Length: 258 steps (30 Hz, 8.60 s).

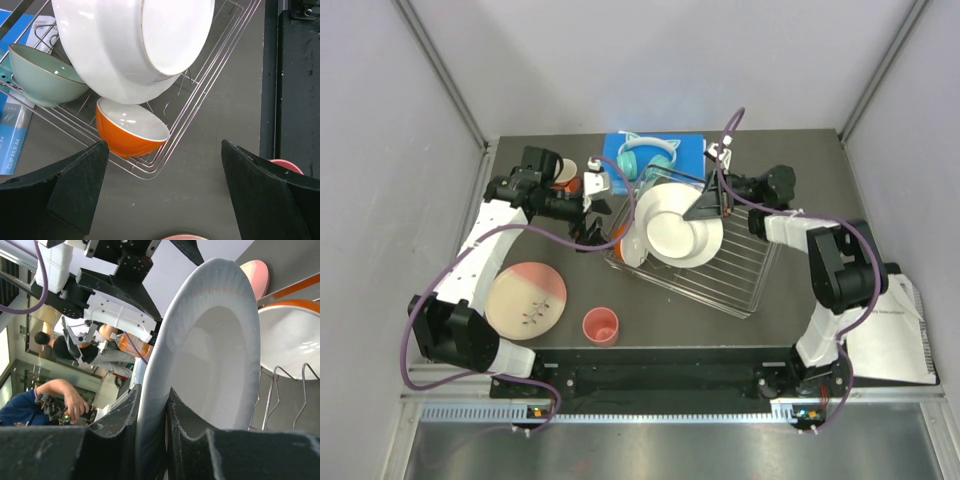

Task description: Load the mixed dishes into the dish rack

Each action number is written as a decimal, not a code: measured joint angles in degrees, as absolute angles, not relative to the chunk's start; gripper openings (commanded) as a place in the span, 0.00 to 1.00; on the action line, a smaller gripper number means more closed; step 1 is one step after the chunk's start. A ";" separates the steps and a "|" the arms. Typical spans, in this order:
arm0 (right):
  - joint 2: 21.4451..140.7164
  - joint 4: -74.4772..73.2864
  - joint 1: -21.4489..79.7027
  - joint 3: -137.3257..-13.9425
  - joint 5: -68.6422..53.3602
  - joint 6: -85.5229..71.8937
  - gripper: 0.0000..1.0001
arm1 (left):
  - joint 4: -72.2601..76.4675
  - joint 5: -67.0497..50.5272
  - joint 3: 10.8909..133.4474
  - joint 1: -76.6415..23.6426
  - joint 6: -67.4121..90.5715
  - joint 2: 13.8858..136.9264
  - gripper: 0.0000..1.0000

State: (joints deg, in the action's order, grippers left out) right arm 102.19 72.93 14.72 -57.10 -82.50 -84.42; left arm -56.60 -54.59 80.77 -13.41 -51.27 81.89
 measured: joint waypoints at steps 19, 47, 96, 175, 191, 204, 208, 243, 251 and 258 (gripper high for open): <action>106.61 73.06 14.26 -56.34 -83.72 -82.94 0.00 | -58.76 -56.12 81.82 -12.19 -53.60 82.26 0.98; 110.10 75.42 15.90 -49.82 -80.95 -79.96 1.00 | -60.12 -56.64 85.10 -11.66 -54.17 84.03 0.98; 105.84 68.36 6.02 -45.65 -74.83 -66.46 1.00 | -62.54 -56.95 87.68 -11.29 -53.69 80.79 0.98; 125.56 -35.97 58.15 -116.49 -13.65 -9.96 1.00 | -71.44 -27.46 61.17 49.19 -64.75 94.08 0.99; 141.45 -39.29 61.67 -127.39 -11.03 -9.06 1.00 | -65.82 -27.46 53.65 51.29 -66.08 93.69 0.99; 143.92 -38.44 61.76 -128.31 -16.16 -10.72 1.00 | -65.10 -34.52 54.74 44.14 -61.39 95.92 0.99; 143.94 -38.83 61.12 -128.40 -16.69 -11.73 1.00 | -64.23 -34.44 55.07 40.71 -58.72 96.07 0.99; 144.99 -38.13 57.04 -128.79 -33.52 -15.44 0.39 | -55.79 -34.22 63.31 34.85 -51.11 100.92 0.99; 144.99 -38.83 59.22 -128.77 -39.44 -16.84 0.30 | -47.92 -36.40 63.77 32.82 -53.71 102.00 0.38; 145.01 -29.93 59.79 -129.14 -39.68 -17.89 0.30 | -56.42 -44.10 64.47 30.30 -55.37 105.78 0.13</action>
State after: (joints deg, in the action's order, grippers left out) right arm 145.01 -29.93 59.79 -129.14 -39.68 -17.89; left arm -56.42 -44.10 64.47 30.30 -55.37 105.78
